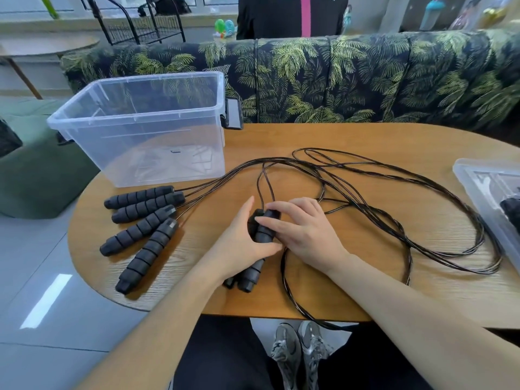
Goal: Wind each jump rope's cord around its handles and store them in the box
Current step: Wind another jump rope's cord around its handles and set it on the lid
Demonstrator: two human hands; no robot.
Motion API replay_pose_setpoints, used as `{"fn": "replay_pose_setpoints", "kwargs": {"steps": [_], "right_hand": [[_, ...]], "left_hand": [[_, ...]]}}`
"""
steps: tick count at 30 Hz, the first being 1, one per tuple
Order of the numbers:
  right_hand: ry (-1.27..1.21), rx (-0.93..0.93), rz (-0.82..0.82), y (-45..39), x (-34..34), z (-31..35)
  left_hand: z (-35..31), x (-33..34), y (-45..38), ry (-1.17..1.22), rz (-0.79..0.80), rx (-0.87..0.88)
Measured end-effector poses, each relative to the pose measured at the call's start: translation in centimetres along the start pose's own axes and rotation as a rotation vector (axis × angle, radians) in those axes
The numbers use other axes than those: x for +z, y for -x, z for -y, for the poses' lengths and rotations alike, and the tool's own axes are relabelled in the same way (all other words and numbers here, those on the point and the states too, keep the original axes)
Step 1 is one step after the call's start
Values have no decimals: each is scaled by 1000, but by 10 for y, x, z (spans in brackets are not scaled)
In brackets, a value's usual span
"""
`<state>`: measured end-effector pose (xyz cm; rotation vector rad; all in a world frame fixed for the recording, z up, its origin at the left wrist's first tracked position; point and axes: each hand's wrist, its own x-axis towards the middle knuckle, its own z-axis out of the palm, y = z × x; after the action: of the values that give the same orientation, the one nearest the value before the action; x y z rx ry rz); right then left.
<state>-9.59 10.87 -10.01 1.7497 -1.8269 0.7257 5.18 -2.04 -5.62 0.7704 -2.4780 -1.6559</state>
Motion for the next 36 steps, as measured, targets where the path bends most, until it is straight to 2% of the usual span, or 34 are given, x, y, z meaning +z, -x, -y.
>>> {"fn": "replay_pose_setpoints", "kwargs": {"steps": [4,8,13,15,17,19,24,27,32,34,36], "right_hand": [[-16,-4,15,1,2,1],[-51,135,68,-5,-2,-1],[54,66,167,-32,-22,-16],[35,5,238,-43,-30,-25],[-68,20,343,-49,-39,-32],[-111,42,440,-51,-46,-35],[-107,115,468,-55,-66,-34],[-126,204,556,-59,-76,-33],[-306,406,657,-61,-93,-48],[-403,502,640,-60,-105,-57],[-455,615,604,-61,-116,-63]], "left_hand": [[-2,2,4,-118,-42,54],[-8,-8,8,-166,-66,129],[-14,-25,15,-403,-78,171],[-17,-29,19,-552,-88,211],[-20,-32,23,-727,-92,279],[-22,-35,24,-794,-100,323],[-24,-39,20,-798,-145,319],[-22,-41,18,-767,-156,322],[-4,-38,12,-722,-181,340],[8,-38,10,-588,-223,319],[18,-36,6,-319,-273,259]]}}
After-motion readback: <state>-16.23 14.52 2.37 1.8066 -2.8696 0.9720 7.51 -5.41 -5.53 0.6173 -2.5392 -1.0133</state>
